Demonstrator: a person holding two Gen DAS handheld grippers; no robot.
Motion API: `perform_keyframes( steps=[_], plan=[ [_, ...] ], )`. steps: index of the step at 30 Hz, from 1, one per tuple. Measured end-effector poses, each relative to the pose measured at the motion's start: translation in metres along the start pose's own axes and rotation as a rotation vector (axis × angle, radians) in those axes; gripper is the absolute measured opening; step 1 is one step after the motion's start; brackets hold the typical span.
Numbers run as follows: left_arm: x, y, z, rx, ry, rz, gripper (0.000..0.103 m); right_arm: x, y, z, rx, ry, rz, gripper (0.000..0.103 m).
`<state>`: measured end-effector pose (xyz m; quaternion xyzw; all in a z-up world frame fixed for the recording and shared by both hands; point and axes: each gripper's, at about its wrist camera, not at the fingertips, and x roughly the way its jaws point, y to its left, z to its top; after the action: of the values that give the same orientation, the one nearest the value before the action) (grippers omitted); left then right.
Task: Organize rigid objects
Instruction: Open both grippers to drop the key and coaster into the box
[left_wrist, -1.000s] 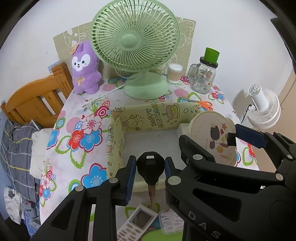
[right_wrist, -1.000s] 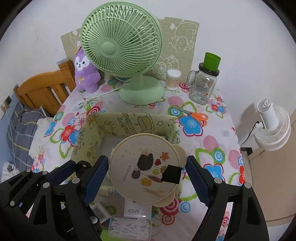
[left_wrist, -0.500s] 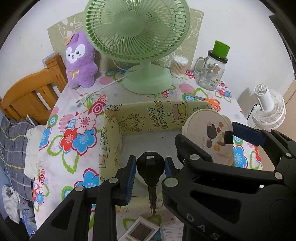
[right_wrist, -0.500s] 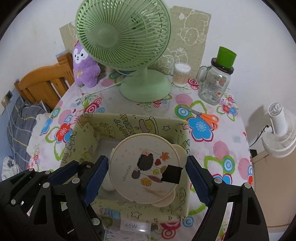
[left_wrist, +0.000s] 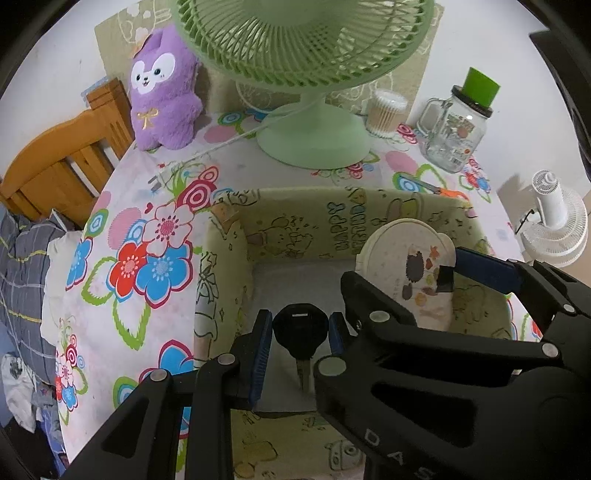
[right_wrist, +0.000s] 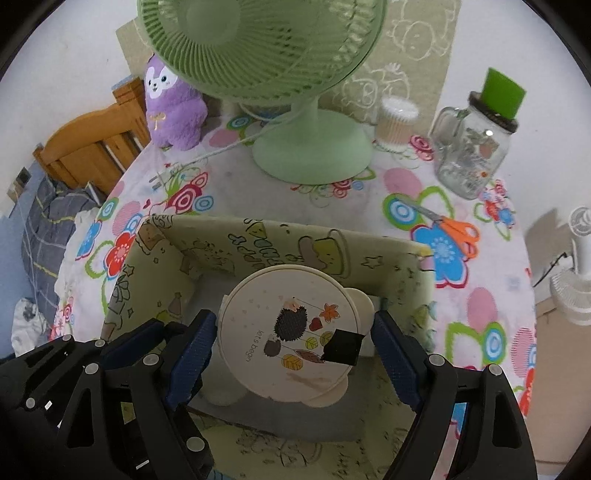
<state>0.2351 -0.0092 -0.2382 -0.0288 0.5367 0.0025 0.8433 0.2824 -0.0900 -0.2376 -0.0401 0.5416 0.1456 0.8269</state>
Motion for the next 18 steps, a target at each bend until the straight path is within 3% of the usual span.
perform_keyframes(
  steps=[4,7,12,15,18],
  plan=[
    [0.005,0.003,0.000,-0.004,0.005,0.007,0.032,0.008,0.002,0.001,-0.008,0.012,0.021,0.090],
    [0.005,0.001,0.002,0.007,0.001,0.005,0.032,0.007,0.000,0.002,-0.005,0.002,0.007,0.102],
    [0.005,-0.003,0.003,0.020,0.005,-0.015,0.033,0.001,-0.004,0.003,-0.015,-0.003,-0.016,0.103],
    [0.004,-0.006,0.003,0.032,0.004,-0.013,0.047,-0.003,-0.007,0.002,-0.018,-0.011,-0.027,0.103],
    [0.001,-0.008,0.002,0.049,-0.012,0.003,0.068,-0.006,-0.009,0.000,-0.011,-0.017,-0.034,0.103]
  ],
)
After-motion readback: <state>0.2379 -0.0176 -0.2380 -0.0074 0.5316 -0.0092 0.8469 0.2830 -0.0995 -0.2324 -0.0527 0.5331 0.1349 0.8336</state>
